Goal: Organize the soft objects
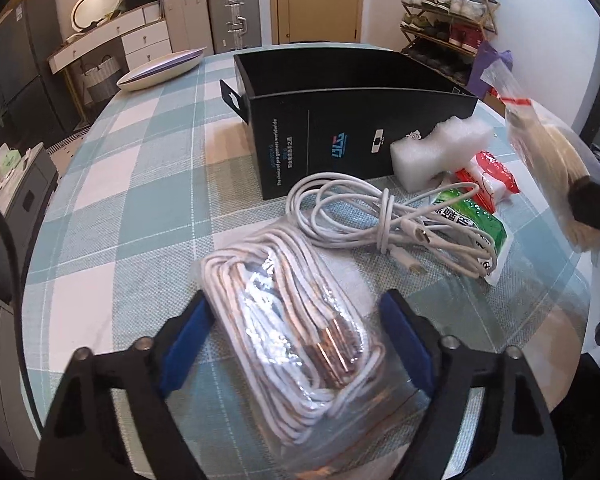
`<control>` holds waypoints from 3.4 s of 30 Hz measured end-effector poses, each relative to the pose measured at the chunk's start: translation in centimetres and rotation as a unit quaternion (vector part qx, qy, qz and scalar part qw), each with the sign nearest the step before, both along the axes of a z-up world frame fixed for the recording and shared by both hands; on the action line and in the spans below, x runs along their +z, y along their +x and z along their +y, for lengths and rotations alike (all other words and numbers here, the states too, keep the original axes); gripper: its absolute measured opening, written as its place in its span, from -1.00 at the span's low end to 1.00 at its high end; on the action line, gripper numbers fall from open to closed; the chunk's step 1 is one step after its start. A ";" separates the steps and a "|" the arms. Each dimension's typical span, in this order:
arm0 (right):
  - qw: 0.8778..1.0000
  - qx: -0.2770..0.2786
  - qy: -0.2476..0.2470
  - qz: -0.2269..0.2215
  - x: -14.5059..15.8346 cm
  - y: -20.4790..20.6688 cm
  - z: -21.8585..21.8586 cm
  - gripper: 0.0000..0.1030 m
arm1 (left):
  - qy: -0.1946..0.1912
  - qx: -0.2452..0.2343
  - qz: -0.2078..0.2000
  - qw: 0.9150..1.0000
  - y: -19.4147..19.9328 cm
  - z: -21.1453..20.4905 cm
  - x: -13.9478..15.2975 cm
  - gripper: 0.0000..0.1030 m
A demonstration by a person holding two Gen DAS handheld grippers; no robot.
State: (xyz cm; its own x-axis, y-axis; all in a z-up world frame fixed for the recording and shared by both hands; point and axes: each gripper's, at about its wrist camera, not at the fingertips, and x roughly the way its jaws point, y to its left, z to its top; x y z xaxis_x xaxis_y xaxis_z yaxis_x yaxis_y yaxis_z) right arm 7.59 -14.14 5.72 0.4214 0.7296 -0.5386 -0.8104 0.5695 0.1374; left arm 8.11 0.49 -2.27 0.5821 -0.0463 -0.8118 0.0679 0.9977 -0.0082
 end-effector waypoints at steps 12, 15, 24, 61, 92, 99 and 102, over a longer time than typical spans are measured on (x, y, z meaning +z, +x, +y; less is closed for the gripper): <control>1.000 -0.008 0.004 -0.004 -0.2 -0.3 -0.3 -0.36 | -0.021 -0.007 -0.028 0.999 -0.5 1.9 1.4 -0.31; 1.000 -0.014 0.007 -0.006 0.0 -0.2 -0.7 -0.36 | -0.022 -0.006 -0.044 0.999 -0.8 2.1 2.1 -0.31; 0.998 -0.051 0.015 -0.017 1.1 -0.2 -1.8 -0.36 | -0.035 0.011 -0.112 0.993 -1.9 3.1 5.7 -0.30; 0.990 -0.139 -0.021 0.005 3.2 8.6 0.3 -0.36 | -0.051 -0.002 -0.139 0.989 8.3 0.1 9.3 -0.30; 0.984 -0.129 -0.124 0.012 -1.5 14.8 5.5 -0.36 | 0.005 -0.023 -0.086 0.996 13.5 -1.9 4.5 -0.29; 0.987 -0.121 -0.101 0.004 -0.9 14.7 4.7 -0.22 | -0.008 -0.024 -0.083 0.996 13.3 -1.4 4.8 -0.17; 0.988 -0.130 -0.084 -0.022 0.5 13.5 3.4 0.30 | -0.005 -0.017 -0.100 0.995 12.4 -1.0 5.6 0.22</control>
State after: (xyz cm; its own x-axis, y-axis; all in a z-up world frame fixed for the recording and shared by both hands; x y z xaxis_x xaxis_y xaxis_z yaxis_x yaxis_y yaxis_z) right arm 21.09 -10.74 6.19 0.6080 0.4960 -0.6199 -0.6371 0.7708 -0.0081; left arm 20.50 -0.49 3.35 0.7300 -0.0766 -0.6791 0.1029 0.9947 -0.0015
